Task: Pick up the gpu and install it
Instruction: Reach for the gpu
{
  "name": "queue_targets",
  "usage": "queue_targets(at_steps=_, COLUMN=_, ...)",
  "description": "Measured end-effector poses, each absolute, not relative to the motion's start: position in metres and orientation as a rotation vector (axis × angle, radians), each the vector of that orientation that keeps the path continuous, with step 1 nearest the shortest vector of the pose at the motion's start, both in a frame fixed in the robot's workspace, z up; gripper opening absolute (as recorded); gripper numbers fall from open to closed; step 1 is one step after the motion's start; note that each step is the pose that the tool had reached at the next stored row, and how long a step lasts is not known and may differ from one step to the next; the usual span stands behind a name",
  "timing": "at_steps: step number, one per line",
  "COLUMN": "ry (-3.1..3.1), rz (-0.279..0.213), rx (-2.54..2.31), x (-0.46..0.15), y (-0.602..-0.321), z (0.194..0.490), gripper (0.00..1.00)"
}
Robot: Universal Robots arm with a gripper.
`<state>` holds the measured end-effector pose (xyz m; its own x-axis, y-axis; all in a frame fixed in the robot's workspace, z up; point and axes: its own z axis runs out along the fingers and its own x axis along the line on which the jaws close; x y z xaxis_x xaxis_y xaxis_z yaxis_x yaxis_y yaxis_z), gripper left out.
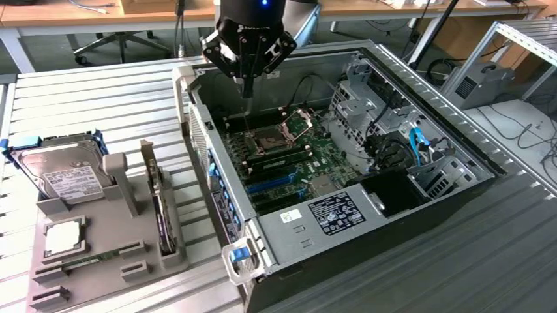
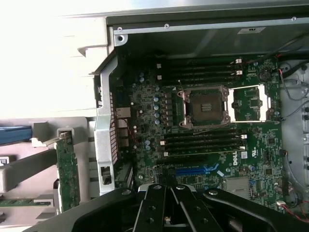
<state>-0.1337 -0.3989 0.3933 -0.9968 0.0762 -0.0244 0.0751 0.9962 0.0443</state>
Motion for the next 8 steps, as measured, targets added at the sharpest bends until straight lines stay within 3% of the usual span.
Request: queue_targets(at_steps=8, ry=3.113, rz=0.068, rx=0.118, x=-0.1356, y=-0.3989, z=0.3933, gripper=0.11)
